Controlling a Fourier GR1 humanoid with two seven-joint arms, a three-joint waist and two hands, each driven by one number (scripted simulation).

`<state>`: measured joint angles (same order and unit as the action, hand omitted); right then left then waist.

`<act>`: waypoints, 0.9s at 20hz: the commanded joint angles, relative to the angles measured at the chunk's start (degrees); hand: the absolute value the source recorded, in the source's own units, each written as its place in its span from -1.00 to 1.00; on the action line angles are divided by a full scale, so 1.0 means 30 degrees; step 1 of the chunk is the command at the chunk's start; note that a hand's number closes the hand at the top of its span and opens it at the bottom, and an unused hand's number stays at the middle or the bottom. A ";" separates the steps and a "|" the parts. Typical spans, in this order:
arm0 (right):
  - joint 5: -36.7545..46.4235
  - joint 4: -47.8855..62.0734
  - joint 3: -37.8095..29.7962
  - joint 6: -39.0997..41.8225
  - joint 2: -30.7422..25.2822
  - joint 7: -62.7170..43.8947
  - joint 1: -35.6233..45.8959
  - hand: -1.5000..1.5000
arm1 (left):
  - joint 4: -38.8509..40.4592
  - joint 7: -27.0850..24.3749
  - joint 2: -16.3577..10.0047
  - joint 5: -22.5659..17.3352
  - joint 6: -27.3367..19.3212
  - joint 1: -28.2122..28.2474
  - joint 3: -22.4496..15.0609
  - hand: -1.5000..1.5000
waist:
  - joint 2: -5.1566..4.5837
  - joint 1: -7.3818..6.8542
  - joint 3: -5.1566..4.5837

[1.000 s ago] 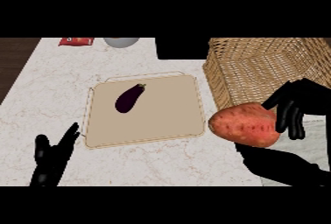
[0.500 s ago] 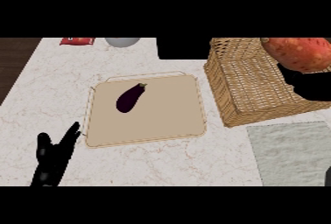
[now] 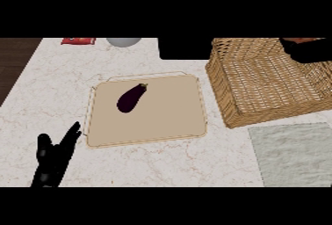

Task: Pick the sweet potato from the placemat and place it in the basket

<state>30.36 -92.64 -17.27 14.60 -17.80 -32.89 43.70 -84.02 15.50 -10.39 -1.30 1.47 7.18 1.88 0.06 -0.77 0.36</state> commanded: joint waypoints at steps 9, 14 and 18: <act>-0.2883 0.6465 -0.2738 -0.2026 -0.0345 0.4541 -0.0356 1.00 | 0.0498 -0.0271 0.0421 0.0202 0.0356 0.0806 -0.0173 0.00 | -0.0058 0.0081 -0.0114; -0.2417 0.9627 -0.2162 -0.3475 -0.0508 0.7495 -0.0382 1.00 | -0.0341 0.0621 0.0451 0.0397 0.0133 0.0673 -0.0082 0.00 | -0.0070 0.0028 -0.0113; 0.0781 1.0441 -0.1618 -0.5972 -0.1546 0.6401 -0.0615 1.00 | 0.0397 0.0690 0.0136 -0.0081 0.0559 0.0279 0.0397 0.00 | -0.0151 -0.0082 -0.0121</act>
<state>26.63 -64.96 -23.12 2.81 -20.77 -13.63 42.62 -84.36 16.05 -10.34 -1.42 3.06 7.49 3.14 -0.02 -0.78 0.35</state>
